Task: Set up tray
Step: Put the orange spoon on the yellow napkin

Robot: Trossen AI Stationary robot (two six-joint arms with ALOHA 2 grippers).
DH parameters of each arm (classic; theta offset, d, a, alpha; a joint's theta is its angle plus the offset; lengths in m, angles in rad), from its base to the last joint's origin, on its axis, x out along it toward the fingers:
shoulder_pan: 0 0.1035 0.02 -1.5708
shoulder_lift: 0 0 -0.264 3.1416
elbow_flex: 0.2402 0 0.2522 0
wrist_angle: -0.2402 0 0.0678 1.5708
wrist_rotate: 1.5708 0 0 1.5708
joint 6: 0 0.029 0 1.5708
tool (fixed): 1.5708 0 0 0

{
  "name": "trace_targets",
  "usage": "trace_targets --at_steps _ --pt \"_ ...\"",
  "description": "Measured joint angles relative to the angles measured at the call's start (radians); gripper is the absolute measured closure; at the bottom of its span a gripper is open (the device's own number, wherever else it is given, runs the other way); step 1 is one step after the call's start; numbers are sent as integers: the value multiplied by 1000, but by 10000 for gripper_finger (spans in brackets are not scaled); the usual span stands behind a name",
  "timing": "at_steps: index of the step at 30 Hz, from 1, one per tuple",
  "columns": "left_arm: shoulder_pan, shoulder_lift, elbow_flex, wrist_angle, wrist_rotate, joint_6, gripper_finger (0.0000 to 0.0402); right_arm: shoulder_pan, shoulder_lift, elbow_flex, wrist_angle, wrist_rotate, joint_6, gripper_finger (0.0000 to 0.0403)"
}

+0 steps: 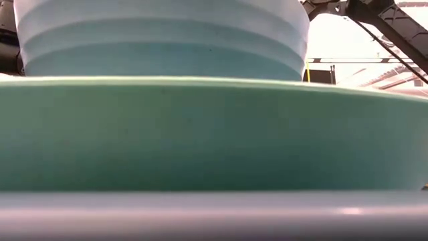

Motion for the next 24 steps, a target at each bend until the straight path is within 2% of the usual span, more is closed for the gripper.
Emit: trace_targets --at_steps 24 --pt "0 0 0 1 0 0 309 -33 13 -2 118 30 8 289"
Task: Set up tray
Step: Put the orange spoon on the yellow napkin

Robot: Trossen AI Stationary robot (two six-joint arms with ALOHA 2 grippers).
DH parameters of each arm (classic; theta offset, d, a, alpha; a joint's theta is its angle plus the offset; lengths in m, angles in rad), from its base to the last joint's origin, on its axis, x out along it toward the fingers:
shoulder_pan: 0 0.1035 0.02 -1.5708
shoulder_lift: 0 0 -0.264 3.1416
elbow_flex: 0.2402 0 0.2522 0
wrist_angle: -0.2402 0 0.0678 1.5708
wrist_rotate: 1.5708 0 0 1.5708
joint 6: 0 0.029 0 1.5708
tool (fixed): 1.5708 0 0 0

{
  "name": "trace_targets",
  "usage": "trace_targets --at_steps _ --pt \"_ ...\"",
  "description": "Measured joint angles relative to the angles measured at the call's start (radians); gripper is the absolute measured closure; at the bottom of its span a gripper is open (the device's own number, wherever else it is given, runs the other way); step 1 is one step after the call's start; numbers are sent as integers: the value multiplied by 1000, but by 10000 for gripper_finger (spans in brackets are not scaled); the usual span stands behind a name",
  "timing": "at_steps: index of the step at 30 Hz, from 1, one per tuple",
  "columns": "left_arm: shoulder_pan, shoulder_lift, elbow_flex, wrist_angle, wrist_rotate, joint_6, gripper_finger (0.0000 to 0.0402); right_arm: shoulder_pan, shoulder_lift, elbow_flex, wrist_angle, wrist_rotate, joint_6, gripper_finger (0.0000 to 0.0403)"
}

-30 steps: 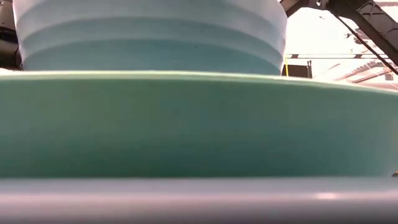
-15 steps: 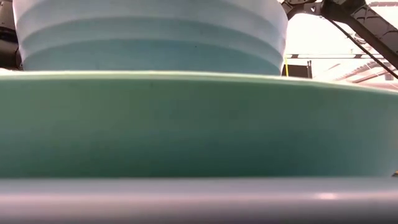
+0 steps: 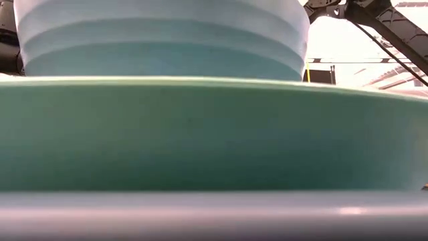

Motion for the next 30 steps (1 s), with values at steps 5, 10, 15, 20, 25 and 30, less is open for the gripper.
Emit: trace_targets --at_steps 5,10,15,20,25,30 --pt "0 0 0 0 0 0 309 0 2 -1 -28 0 -5 289" --pt "0 0 0 0 0 0 309 -1 4 -2 -19 1 -6 289" --pt "0 0 0 0 0 0 309 -1 4 -2 -6 6 -5 290" --pt "0 0 0 0 0 0 309 -1 4 -2 -9 15 -5 316" --pt "0 0 0 0 0 0 309 -1 4 -2 -18 22 -6 342" --pt "0 0 0 0 0 0 309 -1 4 -2 -17 23 -11 346"
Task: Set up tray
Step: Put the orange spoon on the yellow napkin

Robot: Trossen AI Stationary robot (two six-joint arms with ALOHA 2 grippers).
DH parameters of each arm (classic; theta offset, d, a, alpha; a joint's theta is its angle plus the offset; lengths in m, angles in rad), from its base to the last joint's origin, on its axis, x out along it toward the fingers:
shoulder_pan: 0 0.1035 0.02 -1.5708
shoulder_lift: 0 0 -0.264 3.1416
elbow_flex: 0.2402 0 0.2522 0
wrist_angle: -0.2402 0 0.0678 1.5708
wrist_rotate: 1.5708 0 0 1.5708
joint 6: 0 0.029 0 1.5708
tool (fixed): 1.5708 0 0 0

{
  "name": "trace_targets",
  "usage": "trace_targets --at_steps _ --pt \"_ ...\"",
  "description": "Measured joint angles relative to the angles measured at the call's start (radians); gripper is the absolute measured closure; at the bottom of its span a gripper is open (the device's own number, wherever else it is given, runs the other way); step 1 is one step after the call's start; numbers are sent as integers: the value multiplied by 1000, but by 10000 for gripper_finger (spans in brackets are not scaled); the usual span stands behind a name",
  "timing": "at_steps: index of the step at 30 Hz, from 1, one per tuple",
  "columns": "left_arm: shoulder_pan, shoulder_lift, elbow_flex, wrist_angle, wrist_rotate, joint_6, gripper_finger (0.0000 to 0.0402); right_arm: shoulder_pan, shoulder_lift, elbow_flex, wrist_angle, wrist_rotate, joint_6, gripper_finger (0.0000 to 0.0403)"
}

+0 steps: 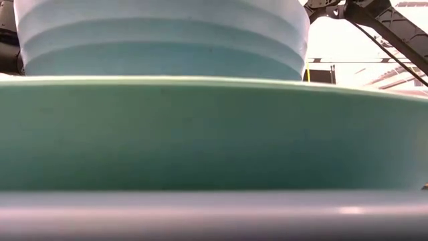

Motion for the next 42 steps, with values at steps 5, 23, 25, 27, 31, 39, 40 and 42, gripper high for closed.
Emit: trace_targets --at_steps 5,23,25,27,31,39,40,42 --pt "0 0 0 0 0 0 309 2 0 0 -6 0 -9 321" --pt "0 0 0 0 0 0 309 1 34 -35 15 -23 26 274" --pt "0 0 0 -1 0 0 309 -3 35 -35 16 -53 38 279" --pt "0 0 0 0 0 0 309 -3 35 -36 24 -67 43 286" --pt "0 0 0 0 0 0 309 -3 37 -37 32 -89 51 314" --pt "0 0 0 0 0 0 309 3 40 -38 80 -124 28 391" --pt "0 0 0 0 0 0 309 6 42 -38 93 -131 16 395" --pt "0 0 0 0 0 0 309 12 42 -38 85 -129 0 397"
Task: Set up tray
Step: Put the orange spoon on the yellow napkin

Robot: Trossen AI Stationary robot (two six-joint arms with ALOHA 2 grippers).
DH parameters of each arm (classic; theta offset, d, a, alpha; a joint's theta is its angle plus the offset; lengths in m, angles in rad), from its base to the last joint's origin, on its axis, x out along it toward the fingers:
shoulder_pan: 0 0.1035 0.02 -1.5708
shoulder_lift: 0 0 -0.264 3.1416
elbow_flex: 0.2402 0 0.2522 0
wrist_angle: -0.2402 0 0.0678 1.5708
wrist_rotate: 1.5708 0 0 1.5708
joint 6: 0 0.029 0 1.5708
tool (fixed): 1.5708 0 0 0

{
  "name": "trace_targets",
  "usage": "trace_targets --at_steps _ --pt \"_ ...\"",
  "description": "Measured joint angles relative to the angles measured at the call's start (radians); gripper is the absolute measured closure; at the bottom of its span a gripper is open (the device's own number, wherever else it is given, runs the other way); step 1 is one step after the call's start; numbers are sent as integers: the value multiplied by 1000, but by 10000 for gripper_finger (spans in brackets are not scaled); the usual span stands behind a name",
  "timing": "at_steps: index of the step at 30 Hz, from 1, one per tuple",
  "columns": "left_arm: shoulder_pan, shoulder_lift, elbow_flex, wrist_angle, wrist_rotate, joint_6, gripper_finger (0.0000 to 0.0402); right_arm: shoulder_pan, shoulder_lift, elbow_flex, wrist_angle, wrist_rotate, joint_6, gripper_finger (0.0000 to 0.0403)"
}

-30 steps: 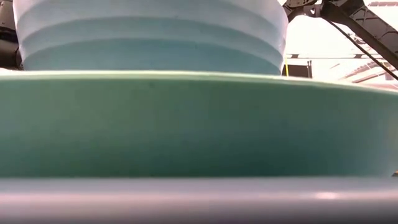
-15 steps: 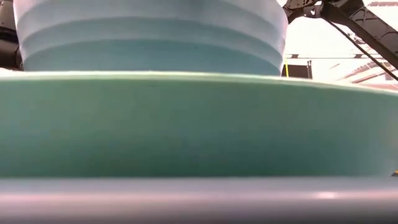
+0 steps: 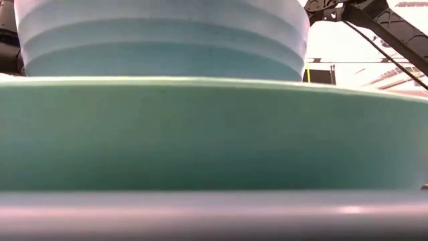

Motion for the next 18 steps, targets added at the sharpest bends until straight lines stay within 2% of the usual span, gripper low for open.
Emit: trace_targets --at_steps 11,13,18 --pt "0 0 0 0 0 0 309 17 -37 -4 -19 50 -59 402" --pt "0 0 0 -1 0 0 309 23 -77 -6 -50 60 -84 402" --pt "0 0 0 0 0 0 309 57 -214 -6 -162 190 -151 401"
